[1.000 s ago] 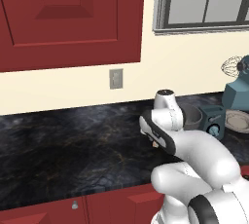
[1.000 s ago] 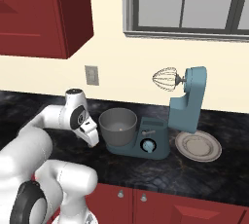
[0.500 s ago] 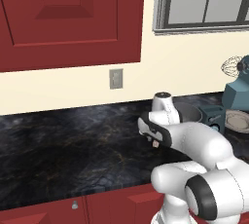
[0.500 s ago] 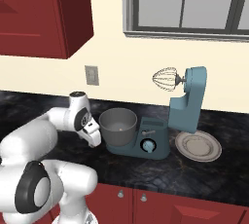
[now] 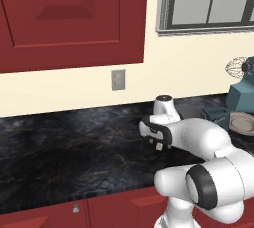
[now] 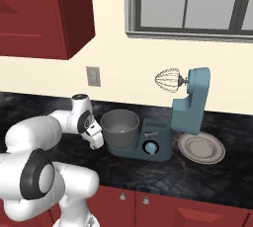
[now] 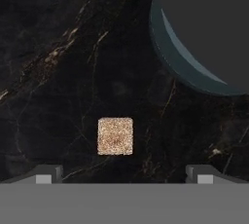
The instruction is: Add butter and sugar cubes to the stand mixer bowl and then turn on the stand mixer to begin making frosting.
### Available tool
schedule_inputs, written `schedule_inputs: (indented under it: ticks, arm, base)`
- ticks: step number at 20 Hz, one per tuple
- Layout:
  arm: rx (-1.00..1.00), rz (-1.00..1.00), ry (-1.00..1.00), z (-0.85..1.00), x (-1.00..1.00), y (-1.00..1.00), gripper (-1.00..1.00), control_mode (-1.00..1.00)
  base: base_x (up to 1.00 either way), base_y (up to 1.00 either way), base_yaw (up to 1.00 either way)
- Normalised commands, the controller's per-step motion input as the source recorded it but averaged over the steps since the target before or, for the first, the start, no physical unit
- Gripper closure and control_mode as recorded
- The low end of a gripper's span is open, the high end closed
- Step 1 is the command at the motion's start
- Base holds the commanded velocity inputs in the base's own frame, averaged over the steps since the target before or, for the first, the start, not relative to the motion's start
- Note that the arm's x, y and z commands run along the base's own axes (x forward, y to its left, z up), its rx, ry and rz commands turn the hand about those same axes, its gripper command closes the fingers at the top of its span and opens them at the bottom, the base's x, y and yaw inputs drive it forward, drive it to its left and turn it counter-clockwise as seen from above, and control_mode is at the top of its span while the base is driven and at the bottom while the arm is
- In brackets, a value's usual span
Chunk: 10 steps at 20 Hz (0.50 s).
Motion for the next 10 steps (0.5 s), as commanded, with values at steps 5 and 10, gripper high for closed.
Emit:
schedule_inputs:
  ticks: [5,10]
  arm:
    - [0.0,0.0,0.0,-0.18,0.06,0.0,-1.0,-1.0]
    - [0.0,0.0,0.01,-0.14,0.06,0.0,-1.0,-1.0]
  base:
    - [0.0,0.0,0.0]
    - [0.0,0.0,0.0]
